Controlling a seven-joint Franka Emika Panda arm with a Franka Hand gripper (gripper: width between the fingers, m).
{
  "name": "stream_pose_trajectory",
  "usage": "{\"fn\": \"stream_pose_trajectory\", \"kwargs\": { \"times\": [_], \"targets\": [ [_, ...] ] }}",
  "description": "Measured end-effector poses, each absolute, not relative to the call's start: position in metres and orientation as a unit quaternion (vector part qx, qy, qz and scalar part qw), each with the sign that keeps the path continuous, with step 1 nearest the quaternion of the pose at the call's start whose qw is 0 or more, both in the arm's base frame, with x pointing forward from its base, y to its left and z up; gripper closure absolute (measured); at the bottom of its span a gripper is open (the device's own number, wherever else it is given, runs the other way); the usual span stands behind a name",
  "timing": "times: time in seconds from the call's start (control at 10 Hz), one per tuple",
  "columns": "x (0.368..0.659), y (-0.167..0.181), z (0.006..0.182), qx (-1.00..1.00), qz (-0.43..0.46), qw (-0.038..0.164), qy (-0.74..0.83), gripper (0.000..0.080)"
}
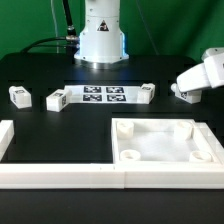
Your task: Assemble square table
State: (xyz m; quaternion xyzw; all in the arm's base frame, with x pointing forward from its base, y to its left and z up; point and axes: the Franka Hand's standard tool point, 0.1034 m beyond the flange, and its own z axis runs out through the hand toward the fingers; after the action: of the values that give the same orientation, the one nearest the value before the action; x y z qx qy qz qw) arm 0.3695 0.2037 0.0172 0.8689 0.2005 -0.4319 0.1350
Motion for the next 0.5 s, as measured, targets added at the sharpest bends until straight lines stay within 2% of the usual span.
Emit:
{"fn": "stream_pose_trajectory", "kwargs": {
  "times": [0.3,0.4,0.5],
  "targets": [
    [0.37,0.2037,0.0175,0.869,-0.431,0.135,0.201,0.0198],
    [0.3699,0.2037,0.0175,0.869,-0.431,0.135,0.201,0.0373],
    [0.3698,0.2037,0.0176,0.869,-0.431,0.135,0.201,0.0373]
  ]
}}
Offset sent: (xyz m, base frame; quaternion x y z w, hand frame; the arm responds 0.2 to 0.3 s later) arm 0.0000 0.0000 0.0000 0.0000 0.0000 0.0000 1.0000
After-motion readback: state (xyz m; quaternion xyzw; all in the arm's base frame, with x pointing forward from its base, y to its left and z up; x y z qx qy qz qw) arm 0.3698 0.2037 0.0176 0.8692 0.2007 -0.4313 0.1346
